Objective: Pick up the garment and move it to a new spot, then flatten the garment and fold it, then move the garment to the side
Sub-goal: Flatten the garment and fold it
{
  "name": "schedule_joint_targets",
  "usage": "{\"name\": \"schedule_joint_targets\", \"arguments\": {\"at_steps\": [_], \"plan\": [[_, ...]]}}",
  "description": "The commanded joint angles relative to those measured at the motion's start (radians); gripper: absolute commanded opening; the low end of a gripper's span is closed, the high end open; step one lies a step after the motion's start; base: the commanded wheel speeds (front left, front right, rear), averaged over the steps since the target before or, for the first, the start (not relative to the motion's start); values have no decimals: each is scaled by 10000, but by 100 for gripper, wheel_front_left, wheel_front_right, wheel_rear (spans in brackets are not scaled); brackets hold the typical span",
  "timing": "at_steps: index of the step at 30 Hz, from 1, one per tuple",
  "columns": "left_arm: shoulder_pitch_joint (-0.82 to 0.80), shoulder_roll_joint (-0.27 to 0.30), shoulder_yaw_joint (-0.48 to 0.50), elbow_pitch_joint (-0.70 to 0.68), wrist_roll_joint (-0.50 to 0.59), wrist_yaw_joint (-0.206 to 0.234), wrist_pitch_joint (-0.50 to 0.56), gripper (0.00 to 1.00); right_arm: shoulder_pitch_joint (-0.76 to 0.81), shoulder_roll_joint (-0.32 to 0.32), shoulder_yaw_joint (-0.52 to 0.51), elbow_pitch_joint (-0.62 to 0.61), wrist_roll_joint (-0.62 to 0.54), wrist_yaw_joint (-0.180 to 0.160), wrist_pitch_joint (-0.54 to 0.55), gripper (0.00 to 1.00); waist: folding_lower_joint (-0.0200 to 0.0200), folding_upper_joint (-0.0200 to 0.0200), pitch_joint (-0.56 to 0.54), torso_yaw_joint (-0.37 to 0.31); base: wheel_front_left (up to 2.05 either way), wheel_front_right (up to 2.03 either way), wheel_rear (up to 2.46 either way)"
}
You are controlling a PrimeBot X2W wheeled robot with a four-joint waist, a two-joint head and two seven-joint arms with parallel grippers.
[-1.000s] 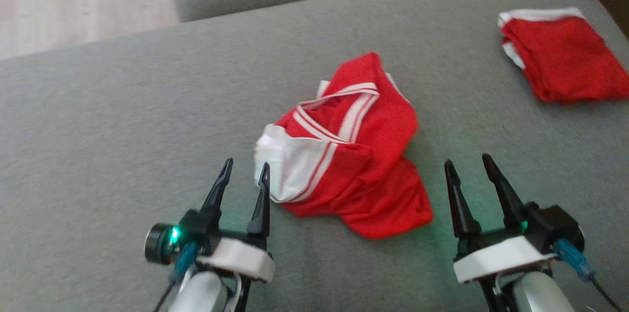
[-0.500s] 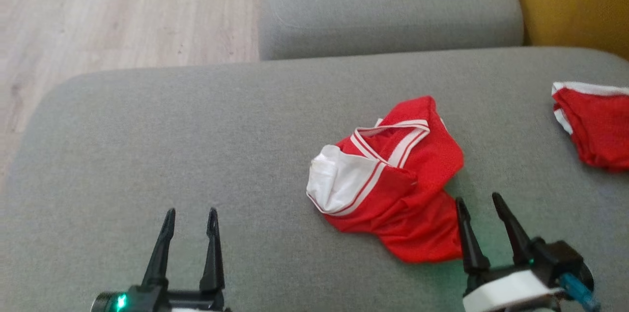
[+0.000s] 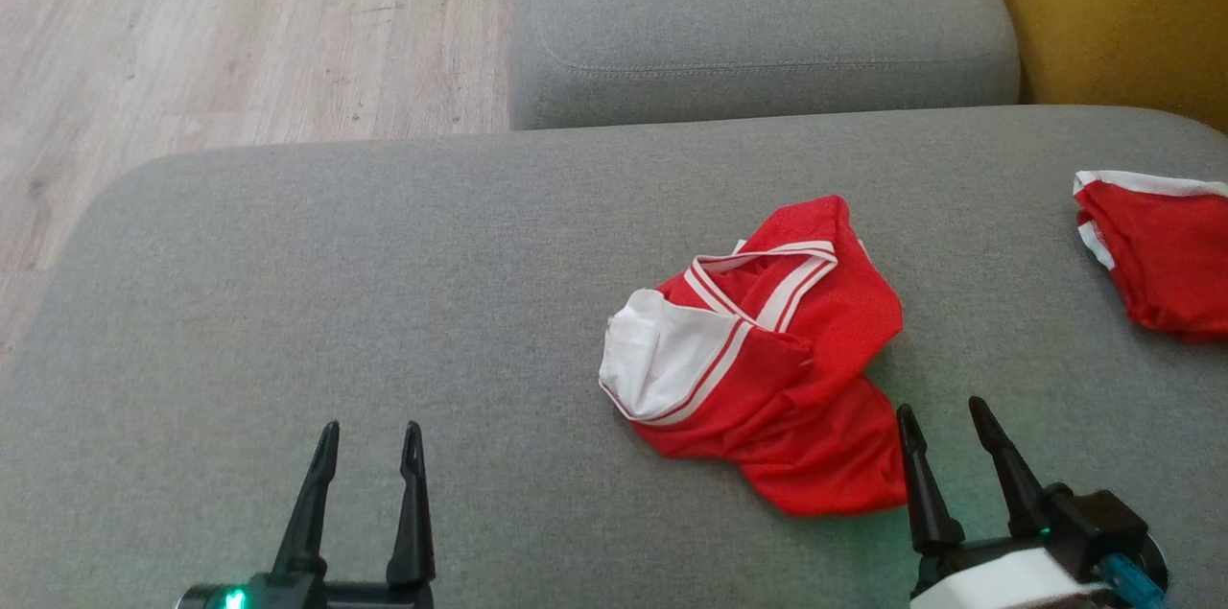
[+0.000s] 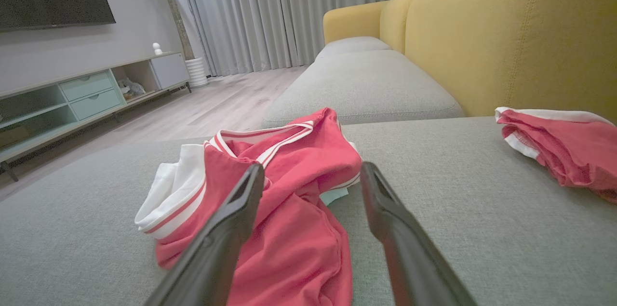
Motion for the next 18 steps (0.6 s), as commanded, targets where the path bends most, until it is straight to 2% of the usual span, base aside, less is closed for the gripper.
{"name": "schedule_joint_targets", "arguments": {"at_steps": [1, 18], "plan": [[-302, -75, 326, -344, 97, -26, -121, 100, -210, -36, 236, -388, 28, -7, -38, 100, 0, -1, -2, -7, 0, 0, 0], [-345, -77, 57, -283, 25, 109, -122, 100, -272, -36, 257, -372, 15, -7, -38, 100, 0, -1, 50, -30, 0, 0, 0]]}}
